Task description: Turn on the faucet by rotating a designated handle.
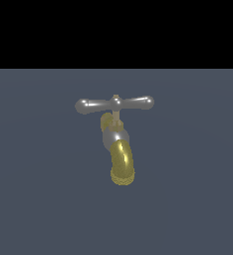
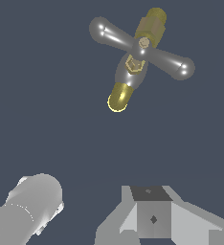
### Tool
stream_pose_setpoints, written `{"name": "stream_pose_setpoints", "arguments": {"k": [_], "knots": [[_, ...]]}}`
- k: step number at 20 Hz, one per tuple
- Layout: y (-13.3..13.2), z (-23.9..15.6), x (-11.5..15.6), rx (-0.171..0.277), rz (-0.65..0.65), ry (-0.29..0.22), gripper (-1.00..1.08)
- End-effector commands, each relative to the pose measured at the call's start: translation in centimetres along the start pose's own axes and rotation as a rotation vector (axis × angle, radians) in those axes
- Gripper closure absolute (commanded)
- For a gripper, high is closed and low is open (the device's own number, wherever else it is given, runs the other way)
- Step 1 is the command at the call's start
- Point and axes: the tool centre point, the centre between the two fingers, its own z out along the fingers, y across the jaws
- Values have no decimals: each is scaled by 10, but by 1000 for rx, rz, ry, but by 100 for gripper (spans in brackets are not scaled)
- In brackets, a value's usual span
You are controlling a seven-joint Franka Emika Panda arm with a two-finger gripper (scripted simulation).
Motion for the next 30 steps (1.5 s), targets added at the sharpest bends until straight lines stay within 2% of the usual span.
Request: {"name": "stream_pose_setpoints", "arguments": {"k": [1, 14, 30], "knots": [[8, 10, 2, -1, -63, 1, 108], [46, 63, 18, -4, -378, 5, 108], [81, 122, 52, -7, -740, 9, 108]]}}
